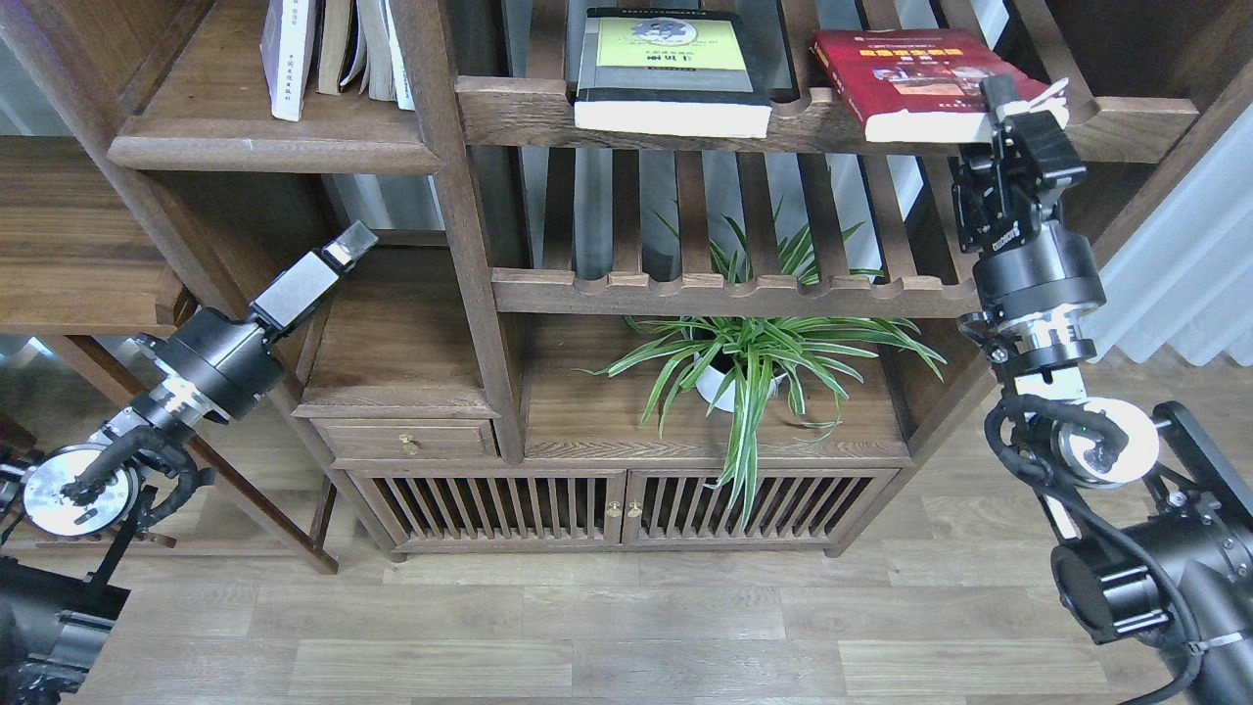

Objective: Organize books on shelf
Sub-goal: 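Pull the red book off the top shelf and lower it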

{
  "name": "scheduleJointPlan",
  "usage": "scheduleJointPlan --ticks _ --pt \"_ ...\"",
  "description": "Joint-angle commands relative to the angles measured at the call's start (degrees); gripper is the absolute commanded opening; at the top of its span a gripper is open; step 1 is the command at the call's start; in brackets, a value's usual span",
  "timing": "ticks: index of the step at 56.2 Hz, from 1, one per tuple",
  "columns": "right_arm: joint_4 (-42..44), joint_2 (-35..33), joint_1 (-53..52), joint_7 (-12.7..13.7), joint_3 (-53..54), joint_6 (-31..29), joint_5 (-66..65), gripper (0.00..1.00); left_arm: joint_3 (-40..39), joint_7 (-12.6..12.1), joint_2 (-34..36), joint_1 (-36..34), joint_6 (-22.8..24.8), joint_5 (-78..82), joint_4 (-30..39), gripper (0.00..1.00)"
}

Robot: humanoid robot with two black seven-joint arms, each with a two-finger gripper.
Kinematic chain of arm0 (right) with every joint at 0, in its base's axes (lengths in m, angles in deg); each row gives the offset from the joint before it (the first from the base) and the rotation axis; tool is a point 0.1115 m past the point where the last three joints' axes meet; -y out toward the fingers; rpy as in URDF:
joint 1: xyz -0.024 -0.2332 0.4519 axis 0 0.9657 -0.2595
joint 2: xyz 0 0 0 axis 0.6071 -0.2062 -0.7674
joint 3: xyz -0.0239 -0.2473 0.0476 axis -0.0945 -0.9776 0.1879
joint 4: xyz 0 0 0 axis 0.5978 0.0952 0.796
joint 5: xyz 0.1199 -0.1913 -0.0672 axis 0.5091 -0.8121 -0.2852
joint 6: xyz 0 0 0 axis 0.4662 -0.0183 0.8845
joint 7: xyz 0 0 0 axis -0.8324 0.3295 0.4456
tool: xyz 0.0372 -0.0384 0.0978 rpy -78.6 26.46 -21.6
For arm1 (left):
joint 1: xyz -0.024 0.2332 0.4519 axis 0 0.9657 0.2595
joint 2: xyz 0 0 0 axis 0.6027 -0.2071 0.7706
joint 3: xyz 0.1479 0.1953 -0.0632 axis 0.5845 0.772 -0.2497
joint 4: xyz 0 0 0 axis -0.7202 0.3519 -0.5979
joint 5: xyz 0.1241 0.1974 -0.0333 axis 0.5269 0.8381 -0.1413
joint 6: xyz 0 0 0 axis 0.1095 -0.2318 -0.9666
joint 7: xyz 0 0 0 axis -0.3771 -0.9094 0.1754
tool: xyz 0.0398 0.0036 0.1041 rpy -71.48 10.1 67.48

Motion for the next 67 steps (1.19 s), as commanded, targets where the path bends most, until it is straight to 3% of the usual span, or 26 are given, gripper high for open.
scheduleJointPlan --ticks 1,11,17,20,25,35,49,55,62,67 --pt "-0.1 0.0 0.0 0.0 -0.3 -0.7 0.0 0.05 -0.2 0.0 0.1 0.0 0.0 0.0 -0.1 1.00" --pt "-0.6 0.2 0.6 0.3 -0.4 -2.2 0.2 0.05 -0.5 0.0 0.2 0.4 0.0 0.0 -0.1 1.00" --pt "-2.6 0.8 5.2 0.8 -1.4 -12.2 0.4 0.05 -0.5 0.0 0.0 2.7 0.0 0.0 -0.1 1.00" --pt "-3.3 0.6 7.6 1.0 -2.0 -14.3 0.4 0.05 -0.3 0.0 -0.1 3.8 0.0 0.0 -0.1 1.00" --pt "-4.0 0.2 12.8 2.2 -2.8 -14.3 0.4 0.05 -0.3 0.0 -0.2 5.6 0.0 -0.1 -0.1 1.00" --pt "-3.9 -0.7 23.1 7.3 -3.8 -14.3 0.4 0.05 0.0 0.2 -1.5 8.4 0.0 -0.2 0.0 1.00" --pt "-3.8 -1.9 30.0 7.9 -5.1 -14.3 0.8 0.05 1.2 1.1 -9.2 13.2 0.0 -1.1 0.0 1.00" --pt "-3.7 -1.7 30.7 7.9 -9.1 -14.3 0.8 0.05 3.5 2.5 -14.1 15.5 0.0 -2.0 -0.1 1.00" --pt "-3.5 -0.8 31.0 8.5 -12.9 -14.3 0.5 0.05 8.9 3.3 -14.4 20.0 0.0 -4.8 0.0 1.00" --pt "-3.5 -0.3 31.1 10.5 -14.5 -14.3 0.6 0.05 12.9 3.3 -14.4 21.0 0.0 -11.1 0.7 1.00"
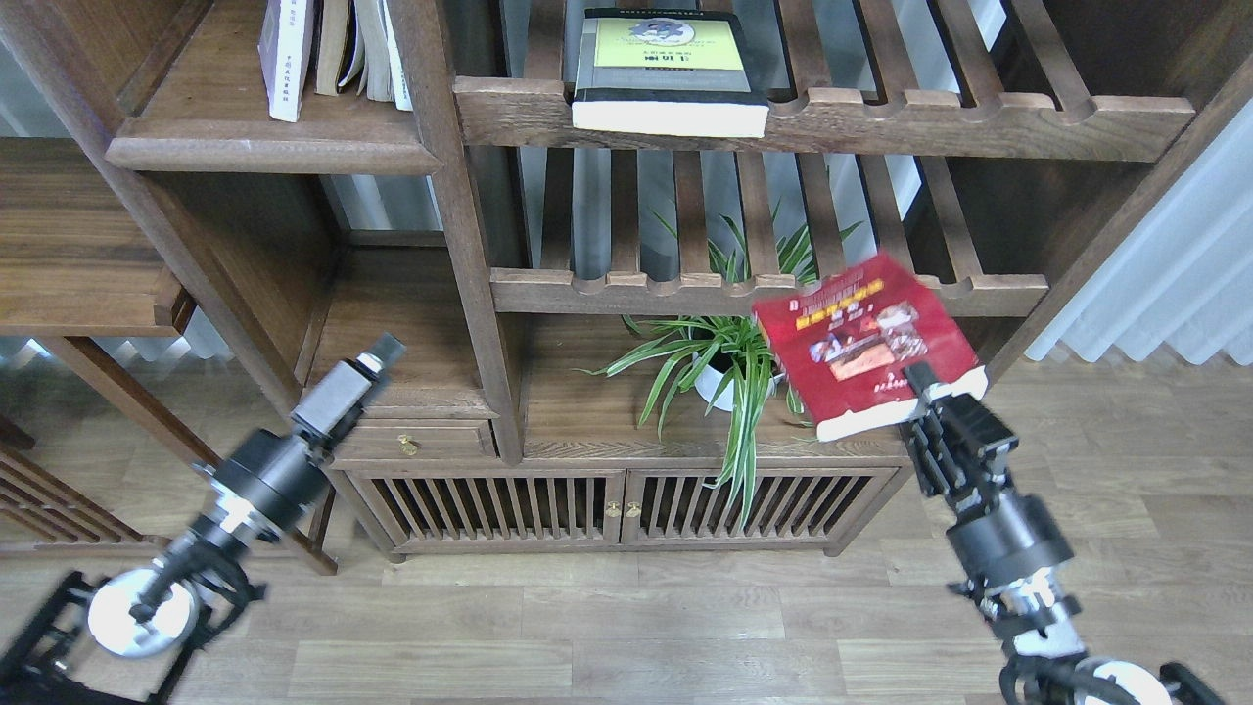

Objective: Organize books on shelf
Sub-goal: 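Pull the red book off the top shelf and lower it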

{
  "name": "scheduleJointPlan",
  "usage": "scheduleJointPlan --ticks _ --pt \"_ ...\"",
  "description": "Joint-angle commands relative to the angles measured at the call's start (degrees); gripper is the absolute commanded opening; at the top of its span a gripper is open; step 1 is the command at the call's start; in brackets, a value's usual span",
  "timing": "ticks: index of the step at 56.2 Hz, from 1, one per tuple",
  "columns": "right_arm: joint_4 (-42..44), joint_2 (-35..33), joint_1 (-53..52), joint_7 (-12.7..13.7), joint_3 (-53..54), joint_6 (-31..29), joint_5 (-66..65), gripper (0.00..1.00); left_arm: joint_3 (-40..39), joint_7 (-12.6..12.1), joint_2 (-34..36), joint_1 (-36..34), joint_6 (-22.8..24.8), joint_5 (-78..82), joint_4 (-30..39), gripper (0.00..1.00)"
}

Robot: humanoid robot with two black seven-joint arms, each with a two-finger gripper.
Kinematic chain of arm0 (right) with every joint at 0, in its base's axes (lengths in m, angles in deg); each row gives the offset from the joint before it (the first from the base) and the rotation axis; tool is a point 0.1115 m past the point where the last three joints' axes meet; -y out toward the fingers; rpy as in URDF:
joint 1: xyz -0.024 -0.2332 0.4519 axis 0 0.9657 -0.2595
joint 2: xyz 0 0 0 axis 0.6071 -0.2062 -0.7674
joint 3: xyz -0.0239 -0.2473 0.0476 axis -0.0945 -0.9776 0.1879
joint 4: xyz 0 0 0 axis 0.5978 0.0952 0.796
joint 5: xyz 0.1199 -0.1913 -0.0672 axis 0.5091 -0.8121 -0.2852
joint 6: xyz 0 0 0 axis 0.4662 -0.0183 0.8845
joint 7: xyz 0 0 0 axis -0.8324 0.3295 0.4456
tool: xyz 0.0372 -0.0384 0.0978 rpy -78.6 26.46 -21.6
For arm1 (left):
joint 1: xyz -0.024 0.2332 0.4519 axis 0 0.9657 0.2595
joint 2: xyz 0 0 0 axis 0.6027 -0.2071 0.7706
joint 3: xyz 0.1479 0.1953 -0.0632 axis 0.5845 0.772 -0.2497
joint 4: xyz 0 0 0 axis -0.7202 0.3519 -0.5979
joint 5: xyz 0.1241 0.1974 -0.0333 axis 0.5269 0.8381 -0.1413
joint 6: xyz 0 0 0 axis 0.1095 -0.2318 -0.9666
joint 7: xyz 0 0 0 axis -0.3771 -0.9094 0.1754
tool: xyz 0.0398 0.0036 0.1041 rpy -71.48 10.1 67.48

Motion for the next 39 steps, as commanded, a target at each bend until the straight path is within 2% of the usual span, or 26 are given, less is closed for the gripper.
scheduleJointPlan --ticks 1,5,20,25,31,34,38,39 --pt "0.0 0.7 0.1 2.3 -2.9 0.0 0.0 0.05 5.4 0.1 -0.2 1.7 0.0 -7.6 0.7 1.00" --pt "0.1 1.6 0.1 3.8 -6.4 0.0 0.0 0.05 10.1 0.1 -0.2 1.9 0.0 -12.6 2.0 1.00" --pt "0.1 6.4 0.1 6.2 -12.5 0.0 0.0 0.06 14.9 0.7 -0.2 3.1 0.0 -15.4 2.8 0.99" --pt "0.1 8.2 0.2 7.0 -14.1 0.0 -0.5 0.06 17.9 1.6 -0.2 3.0 0.0 -15.4 2.8 0.99" --pt "0.1 8.7 0.4 7.9 -14.8 0.0 -0.5 0.06 21.9 4.4 -0.2 3.1 0.0 -15.4 2.7 0.95" --pt "0.1 8.9 1.1 8.1 -14.8 0.0 -0.5 0.06 23.5 6.2 -0.2 3.1 0.0 -15.4 2.5 0.91" --pt "0.1 9.2 2.2 8.2 -14.9 0.0 -1.0 0.07 24.6 8.6 -0.2 3.3 0.0 -15.4 2.5 0.69" --pt "0.1 9.1 2.4 8.4 -15.1 0.0 -1.2 0.08 24.7 9.4 -0.2 3.5 0.0 -15.5 2.2 0.53"
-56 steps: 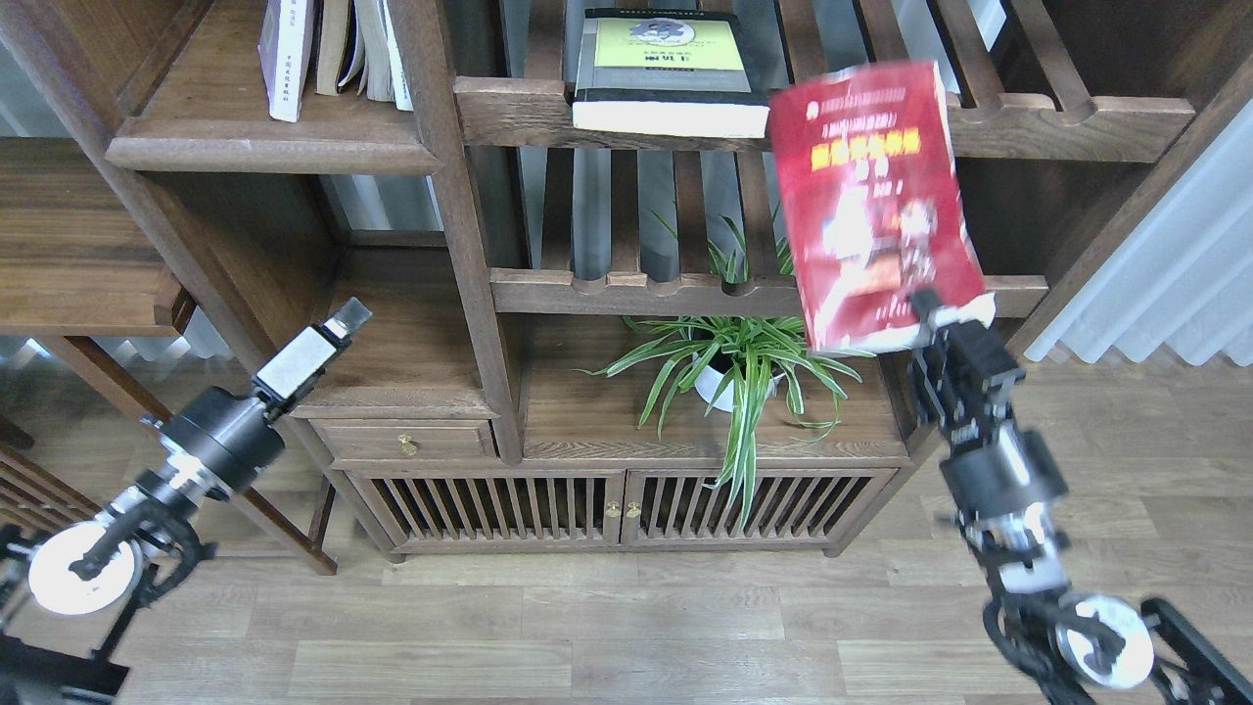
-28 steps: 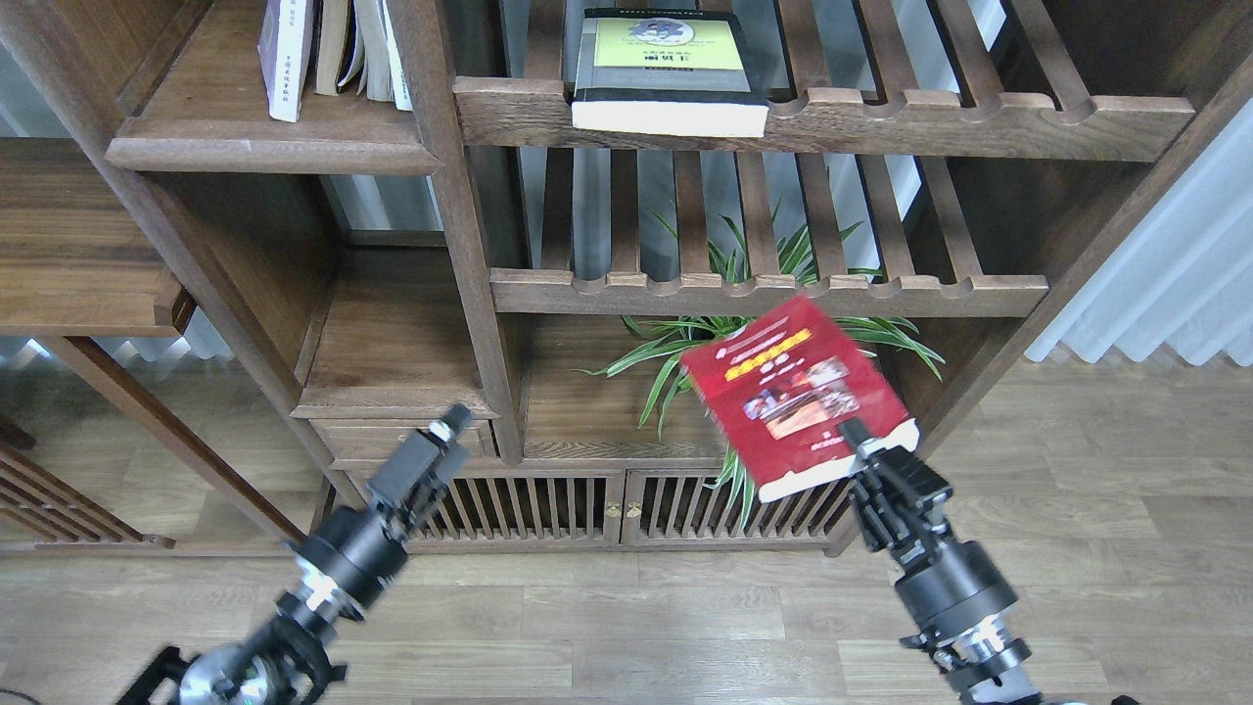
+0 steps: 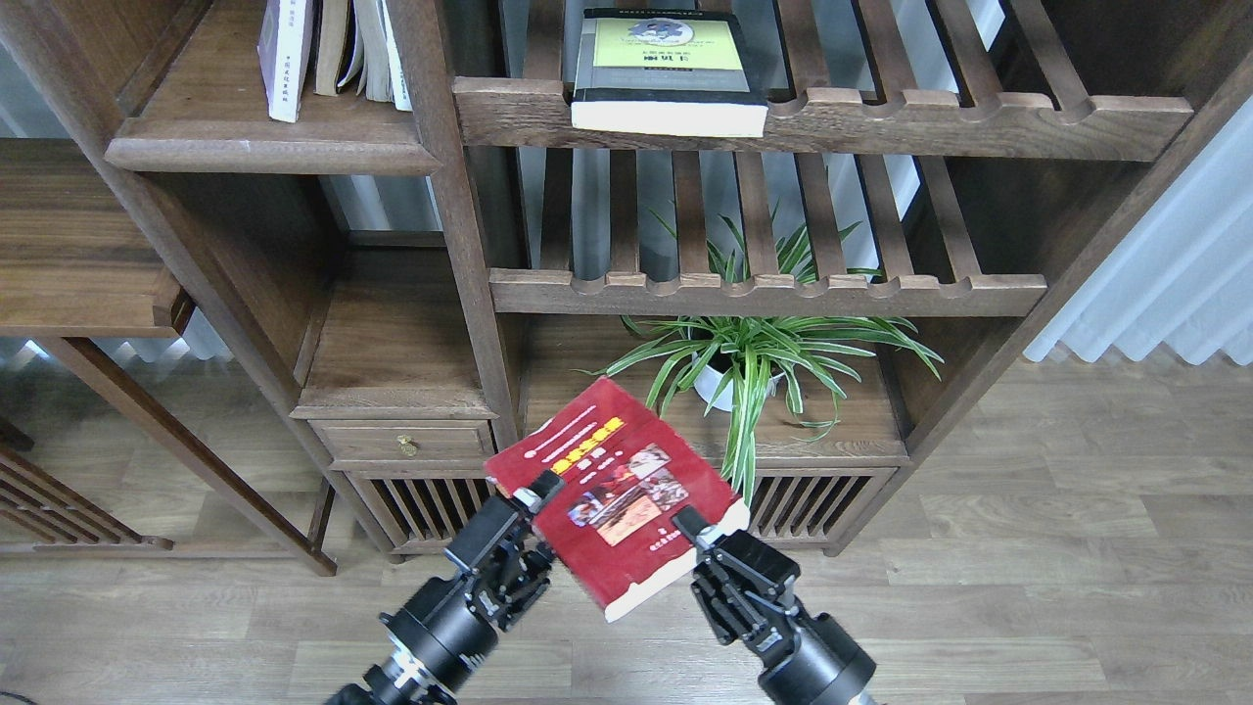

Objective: Organize books on shelf
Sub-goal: 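Pull the red book off the top shelf and lower it, then pass the red book from the right gripper to the left gripper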

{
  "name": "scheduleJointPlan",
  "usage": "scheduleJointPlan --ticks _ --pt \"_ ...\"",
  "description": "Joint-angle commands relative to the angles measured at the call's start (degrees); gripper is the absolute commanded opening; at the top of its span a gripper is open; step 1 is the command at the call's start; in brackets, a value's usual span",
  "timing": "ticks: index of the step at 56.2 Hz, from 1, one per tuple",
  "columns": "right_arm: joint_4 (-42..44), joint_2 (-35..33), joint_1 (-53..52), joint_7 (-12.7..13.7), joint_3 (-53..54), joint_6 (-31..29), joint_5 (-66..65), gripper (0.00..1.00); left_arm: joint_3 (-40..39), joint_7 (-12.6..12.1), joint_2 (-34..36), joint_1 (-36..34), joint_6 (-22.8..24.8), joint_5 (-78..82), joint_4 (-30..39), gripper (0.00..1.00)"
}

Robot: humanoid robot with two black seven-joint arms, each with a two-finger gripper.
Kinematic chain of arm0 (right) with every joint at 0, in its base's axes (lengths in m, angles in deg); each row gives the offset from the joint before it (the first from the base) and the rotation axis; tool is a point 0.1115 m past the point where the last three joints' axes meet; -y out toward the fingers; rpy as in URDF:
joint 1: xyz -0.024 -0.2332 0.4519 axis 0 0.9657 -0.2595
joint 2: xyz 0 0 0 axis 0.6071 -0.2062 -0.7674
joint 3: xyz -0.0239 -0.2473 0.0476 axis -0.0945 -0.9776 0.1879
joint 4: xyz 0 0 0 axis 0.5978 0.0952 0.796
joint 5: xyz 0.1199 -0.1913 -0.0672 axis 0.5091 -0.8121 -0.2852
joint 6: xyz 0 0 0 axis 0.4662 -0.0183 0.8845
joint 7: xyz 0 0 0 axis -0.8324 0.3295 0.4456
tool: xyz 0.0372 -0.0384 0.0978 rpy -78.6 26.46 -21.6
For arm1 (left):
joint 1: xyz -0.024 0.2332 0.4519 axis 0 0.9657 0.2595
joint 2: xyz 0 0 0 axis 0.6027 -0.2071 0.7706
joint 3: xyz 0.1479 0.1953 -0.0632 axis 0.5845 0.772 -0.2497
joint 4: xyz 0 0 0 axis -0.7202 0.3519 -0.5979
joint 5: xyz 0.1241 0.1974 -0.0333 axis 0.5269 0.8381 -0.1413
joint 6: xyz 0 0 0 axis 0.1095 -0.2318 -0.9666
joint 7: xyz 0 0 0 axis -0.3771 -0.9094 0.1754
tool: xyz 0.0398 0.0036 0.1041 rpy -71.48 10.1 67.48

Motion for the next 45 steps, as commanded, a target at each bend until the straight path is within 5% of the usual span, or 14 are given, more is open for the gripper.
scheduleJointPlan --ticks 1,4,19,20,23,45 --pt "0.0 0.3 1.4 0.5 -0.4 0.0 -0.8 0.08 1.8 3.7 0.0 0.4 0.0 -0.1 -0.5 0.48" --pt "0.0 0.3 2.0 0.5 -0.5 0.0 -1.0 0.09 1.8 5.3 0.0 0.4 0.0 -0.7 -0.7 0.03" --pt "0.3 0.1 2.3 0.5 -0.4 0.0 -1.4 0.19 1.1 4.7 0.0 -1.1 0.0 -0.1 -0.4 0.04" --pt "1.1 0.0 2.0 0.5 -0.4 0.0 -2.4 0.50 0.4 4.4 0.0 -1.1 0.0 0.1 -0.3 0.04" --pt "2.4 -0.1 1.5 0.5 0.2 0.0 -4.7 0.97 -0.1 4.4 0.0 -1.1 0.0 0.1 -0.3 0.04" --pt "5.9 -0.8 0.9 -0.2 1.8 0.0 -5.9 0.99 -6.2 3.9 6.6 -3.8 0.0 0.9 1.3 0.04"
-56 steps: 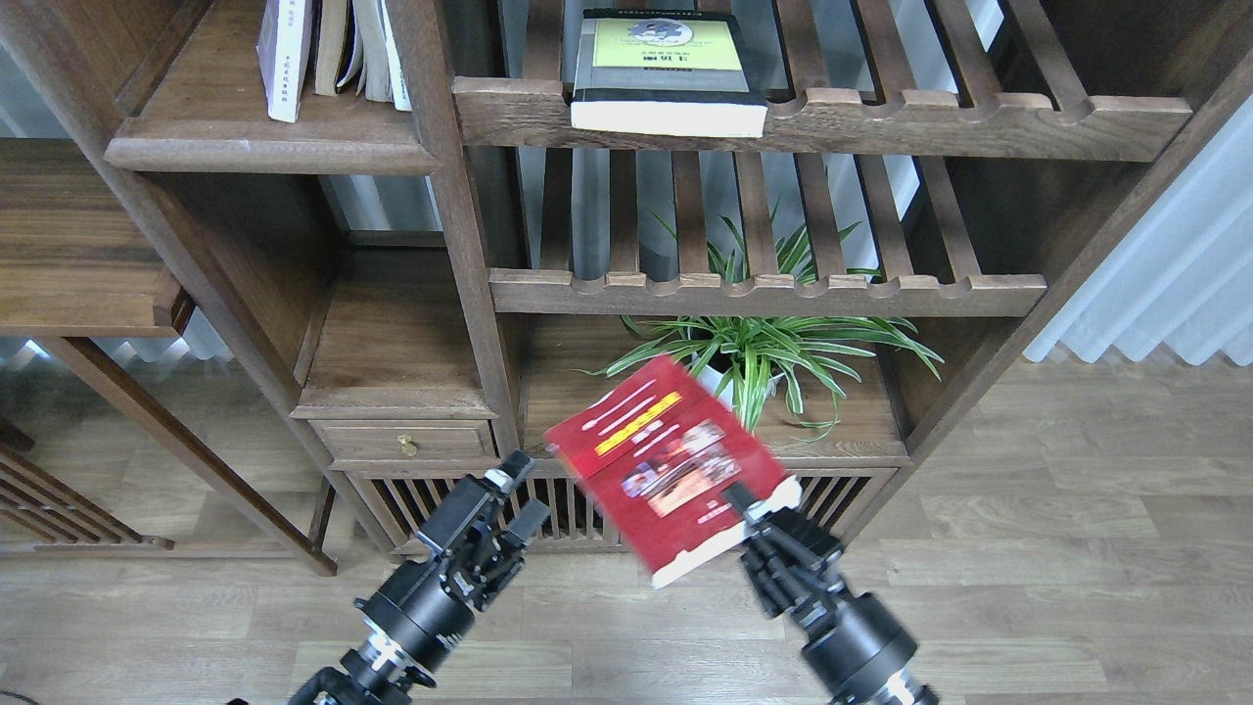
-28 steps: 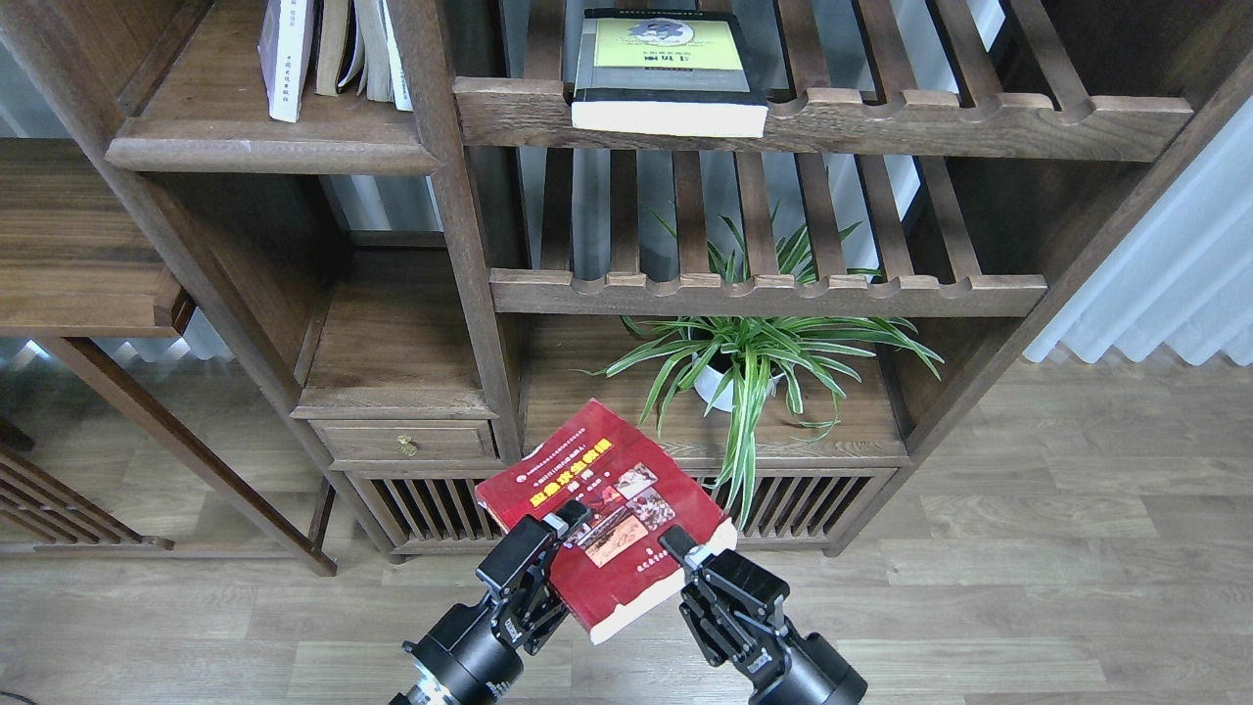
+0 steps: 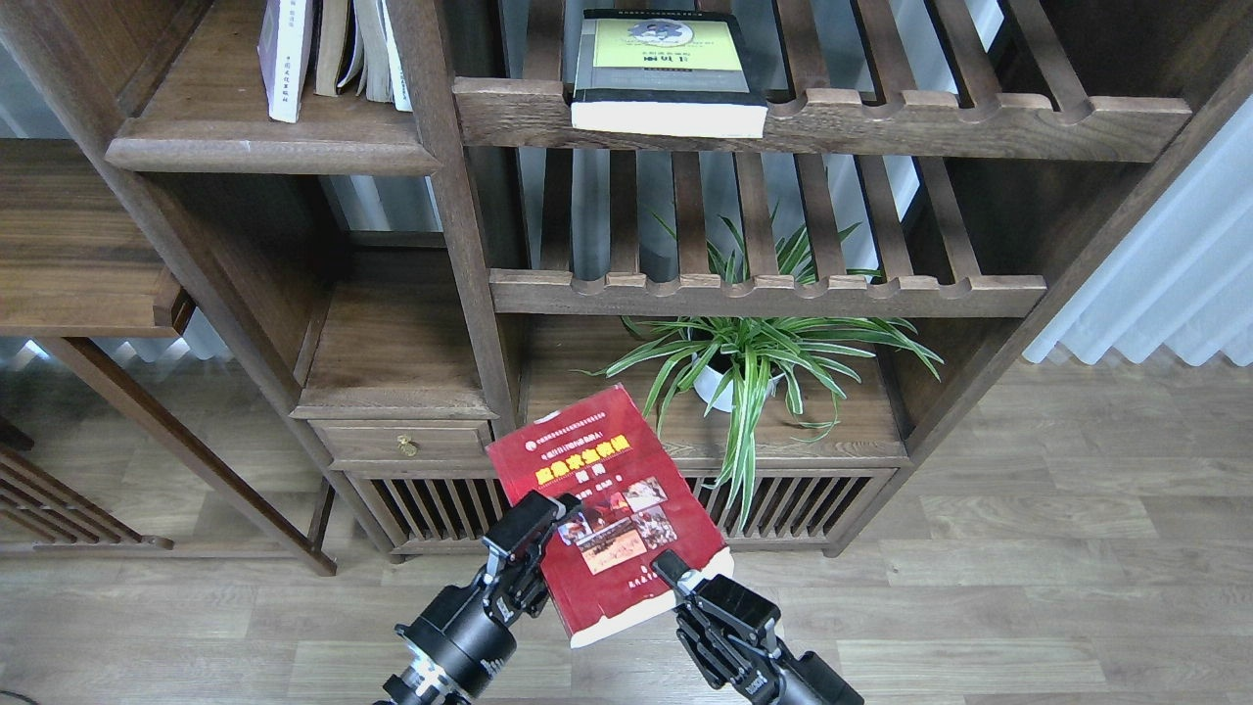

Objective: Organize books on shelf
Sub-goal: 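Pass the red book from the right gripper to the left gripper, then lift the red book with the left gripper toward the upper shelf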

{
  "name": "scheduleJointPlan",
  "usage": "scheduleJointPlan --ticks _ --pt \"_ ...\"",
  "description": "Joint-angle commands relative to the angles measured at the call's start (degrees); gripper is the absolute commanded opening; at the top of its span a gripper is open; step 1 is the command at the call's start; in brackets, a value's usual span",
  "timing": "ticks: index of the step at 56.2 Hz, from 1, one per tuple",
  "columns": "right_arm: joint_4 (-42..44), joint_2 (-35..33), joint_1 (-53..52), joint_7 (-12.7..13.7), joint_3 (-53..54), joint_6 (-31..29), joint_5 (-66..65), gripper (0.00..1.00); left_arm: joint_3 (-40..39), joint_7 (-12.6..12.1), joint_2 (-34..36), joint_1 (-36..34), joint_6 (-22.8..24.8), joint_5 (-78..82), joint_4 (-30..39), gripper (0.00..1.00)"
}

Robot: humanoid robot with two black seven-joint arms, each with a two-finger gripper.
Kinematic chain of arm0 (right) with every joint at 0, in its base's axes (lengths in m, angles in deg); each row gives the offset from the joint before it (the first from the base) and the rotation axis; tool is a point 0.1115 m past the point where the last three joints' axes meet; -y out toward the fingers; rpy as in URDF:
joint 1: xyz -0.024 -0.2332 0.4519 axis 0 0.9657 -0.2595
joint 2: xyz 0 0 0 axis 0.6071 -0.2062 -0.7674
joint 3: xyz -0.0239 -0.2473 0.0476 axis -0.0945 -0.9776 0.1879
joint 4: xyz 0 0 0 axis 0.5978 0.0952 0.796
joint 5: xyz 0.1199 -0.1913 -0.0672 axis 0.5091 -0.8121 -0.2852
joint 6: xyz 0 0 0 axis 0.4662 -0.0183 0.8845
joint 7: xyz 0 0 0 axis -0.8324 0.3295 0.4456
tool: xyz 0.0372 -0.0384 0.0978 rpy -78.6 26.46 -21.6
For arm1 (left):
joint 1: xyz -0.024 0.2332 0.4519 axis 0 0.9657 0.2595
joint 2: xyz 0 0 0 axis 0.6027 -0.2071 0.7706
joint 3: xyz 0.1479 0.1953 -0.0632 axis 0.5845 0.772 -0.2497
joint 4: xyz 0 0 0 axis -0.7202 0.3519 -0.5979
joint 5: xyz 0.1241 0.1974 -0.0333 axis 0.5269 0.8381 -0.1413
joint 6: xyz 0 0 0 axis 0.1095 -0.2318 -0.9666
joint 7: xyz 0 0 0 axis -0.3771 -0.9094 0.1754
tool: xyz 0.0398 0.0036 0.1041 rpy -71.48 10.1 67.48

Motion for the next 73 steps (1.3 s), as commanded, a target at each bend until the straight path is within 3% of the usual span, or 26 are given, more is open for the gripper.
scheduleJointPlan --ticks 1,10,20,24,34,49,55,59,67,73 --pt "1.9 0.0 -0.8 0.1 1.0 0.0 -0.1 0.99 -3.3 -0.8 5.4 -1.4 0.0 1.5 1.1 0.04" --pt "5.1 0.1 -2.7 0.0 1.9 0.0 -0.1 0.99 -6.0 -4.3 16.8 -1.5 0.0 6.9 5.0 0.04" --pt "6.1 0.4 -3.0 0.0 1.9 0.0 -0.1 0.99 -13.9 -12.5 26.4 -1.5 0.0 12.4 5.0 0.04" --pt "6.7 0.6 -3.1 0.0 1.8 0.0 -0.2 0.99 -17.9 -14.3 28.6 -2.2 0.0 13.8 5.0 0.04" --pt "8.5 0.7 -4.2 0.0 1.8 0.0 -0.1 0.99 -30.0 -13.4 31.9 -8.8 0.0 11.7 5.0 0.05" --pt "10.8 1.2 -5.9 0.0 1.7 0.0 0.0 0.99 -31.2 -13.9 34.4 -29.3 0.0 6.7 4.8 0.05" --pt "10.8 1.2 -6.0 0.0 1.7 0.0 0.0 0.99 -31.3 -13.9 36.4 -33.0 0.0 6.8 4.5 0.05" --pt "10.9 1.2 -5.9 0.0 1.8 0.0 0.0 0.99 -31.6 -14.7 38.4 -34.2 0.0 6.8 4.0 0.05" --pt "10.9 0.9 -5.8 -0.2 1.9 0.0 0.2 0.99 -33.4 -20.6 42.2 -35.5 0.0 8.7 1.8 0.05" --pt "11.1 0.9 -5.8 -0.3 1.9 0.0 0.2 0.99 -37.1 -20.8 42.2 -35.5 0.0 13.3 0.5 0.05"
